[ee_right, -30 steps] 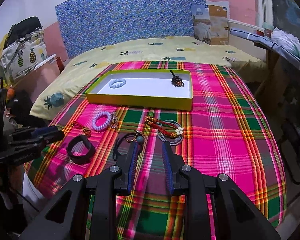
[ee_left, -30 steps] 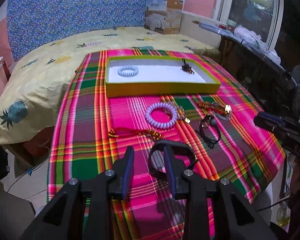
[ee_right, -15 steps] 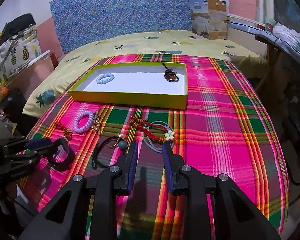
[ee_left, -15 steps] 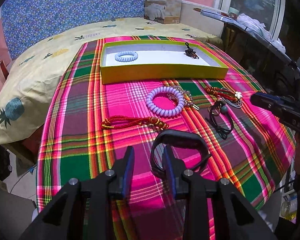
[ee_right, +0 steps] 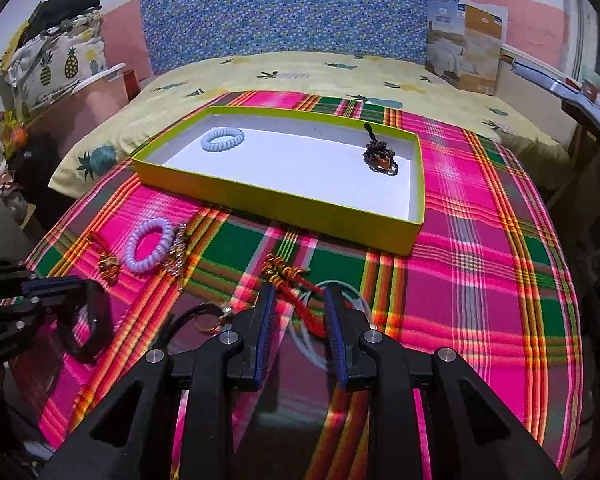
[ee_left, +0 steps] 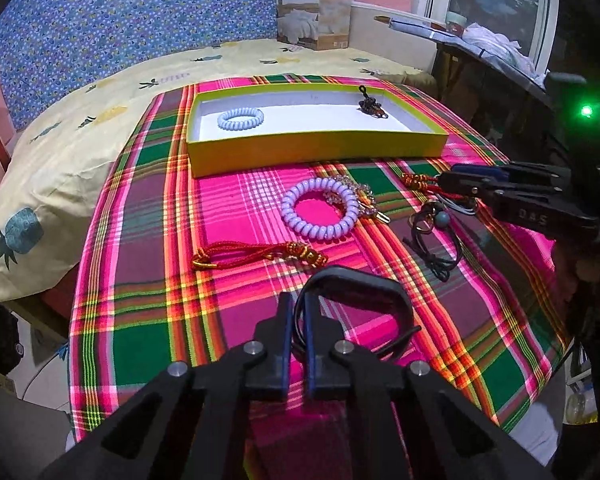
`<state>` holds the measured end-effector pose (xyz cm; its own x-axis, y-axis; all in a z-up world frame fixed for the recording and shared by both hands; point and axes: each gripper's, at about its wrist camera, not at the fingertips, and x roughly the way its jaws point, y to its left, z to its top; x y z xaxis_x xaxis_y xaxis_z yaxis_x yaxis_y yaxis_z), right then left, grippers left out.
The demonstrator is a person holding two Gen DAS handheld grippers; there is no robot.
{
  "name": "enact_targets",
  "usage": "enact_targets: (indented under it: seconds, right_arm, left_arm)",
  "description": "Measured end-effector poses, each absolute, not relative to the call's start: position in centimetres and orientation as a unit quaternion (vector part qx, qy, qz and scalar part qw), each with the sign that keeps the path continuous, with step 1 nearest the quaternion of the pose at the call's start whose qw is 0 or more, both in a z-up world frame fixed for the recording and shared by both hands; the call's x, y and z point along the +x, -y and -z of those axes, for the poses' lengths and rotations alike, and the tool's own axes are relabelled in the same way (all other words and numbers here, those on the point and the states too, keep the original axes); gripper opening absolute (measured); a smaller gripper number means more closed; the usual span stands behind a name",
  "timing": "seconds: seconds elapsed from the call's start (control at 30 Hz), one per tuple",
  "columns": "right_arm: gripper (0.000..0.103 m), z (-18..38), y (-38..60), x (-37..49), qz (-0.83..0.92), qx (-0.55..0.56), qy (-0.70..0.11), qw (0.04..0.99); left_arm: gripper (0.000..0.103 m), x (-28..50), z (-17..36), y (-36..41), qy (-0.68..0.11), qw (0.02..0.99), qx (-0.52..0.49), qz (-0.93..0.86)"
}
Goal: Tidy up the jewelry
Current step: 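Grasp the red cord tassel with the right tool while the left tool holds the watch band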
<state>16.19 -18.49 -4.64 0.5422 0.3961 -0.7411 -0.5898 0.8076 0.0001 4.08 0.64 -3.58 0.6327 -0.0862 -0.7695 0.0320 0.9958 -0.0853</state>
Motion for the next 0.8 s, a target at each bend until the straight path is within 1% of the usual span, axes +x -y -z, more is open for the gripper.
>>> enact_targets:
  seconds: [0.37, 0.5, 0.67, 0.7, 0.73, 0.8]
  right_arm:
    - [0.026, 5.7, 16.0, 17.3, -0.335, -0.225, -0.377, 0.833]
    - [0.027, 5.9, 15.7, 17.8, -0.356, -0.247, -0.378, 0.818]
    - [0.026, 5.9, 15.7, 18.4, -0.373, -0.243, -0.389, 0.807]
    - [0.022, 5.9, 15.6, 18.5, -0.373, -0.242, -0.389, 0.807]
    - [0.014, 5.9, 15.6, 18.5, -0.374, -0.242, -0.389, 0.806]
    - [0.014, 6.0, 15.5, 18.2, -0.368, -0.244, -0.387, 0.81]
  left_arm:
    - [0.006, 4.4, 3.5, -1.1, -0.428, 0.902, -0.047, 0.042]
    - [0.006, 4.5, 3.4, -1.3, -0.428, 0.901, -0.052, 0.045]
    - [0.006, 4.4, 3.2, -1.4, -0.425, 0.902, -0.056, 0.047]
    - [0.006, 4.4, 3.1, -1.4, -0.424, 0.902, -0.057, 0.047]
    - [0.006, 4.3, 3.0, -1.4, -0.424, 0.903, -0.058, 0.048]
    - [0.006, 4.2, 2.8, -1.3, -0.421, 0.904, -0.059, 0.049]
